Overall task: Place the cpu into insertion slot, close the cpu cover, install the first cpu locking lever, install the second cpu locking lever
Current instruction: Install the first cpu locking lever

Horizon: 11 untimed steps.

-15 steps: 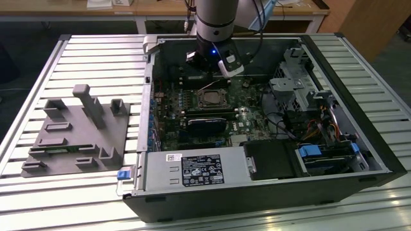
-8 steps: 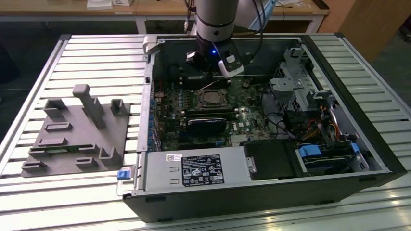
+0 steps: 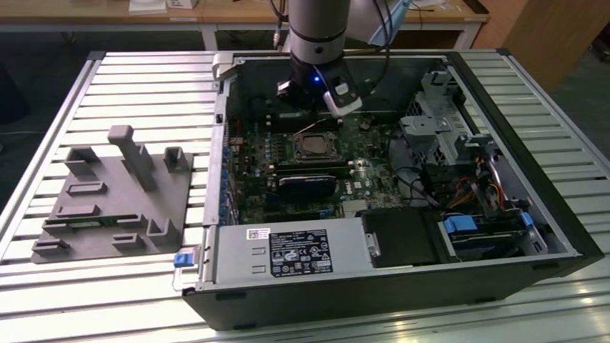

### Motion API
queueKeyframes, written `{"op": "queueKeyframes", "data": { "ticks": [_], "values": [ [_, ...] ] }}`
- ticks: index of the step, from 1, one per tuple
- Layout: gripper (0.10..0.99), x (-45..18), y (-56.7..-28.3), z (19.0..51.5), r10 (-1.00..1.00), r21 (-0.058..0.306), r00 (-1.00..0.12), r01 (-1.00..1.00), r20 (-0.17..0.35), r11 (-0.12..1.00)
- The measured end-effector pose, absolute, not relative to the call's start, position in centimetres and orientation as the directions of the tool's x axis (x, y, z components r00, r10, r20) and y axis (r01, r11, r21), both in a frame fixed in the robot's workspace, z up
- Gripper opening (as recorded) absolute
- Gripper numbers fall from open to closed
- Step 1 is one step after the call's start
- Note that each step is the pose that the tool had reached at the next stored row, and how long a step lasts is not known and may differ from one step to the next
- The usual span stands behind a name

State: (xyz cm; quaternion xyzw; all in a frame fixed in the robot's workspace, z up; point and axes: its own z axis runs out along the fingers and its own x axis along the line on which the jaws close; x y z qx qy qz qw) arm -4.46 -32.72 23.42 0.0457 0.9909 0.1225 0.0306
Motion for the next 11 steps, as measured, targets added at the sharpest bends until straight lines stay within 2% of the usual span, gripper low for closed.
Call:
{"op": "queueKeyframes", "data": {
  "ticks": [11],
  "values": [
    [0.106, -4.46, -32.71, 22.75, 0.098, 0.251, -0.987, 0.065, -0.123, 0.966]
  ]
}}
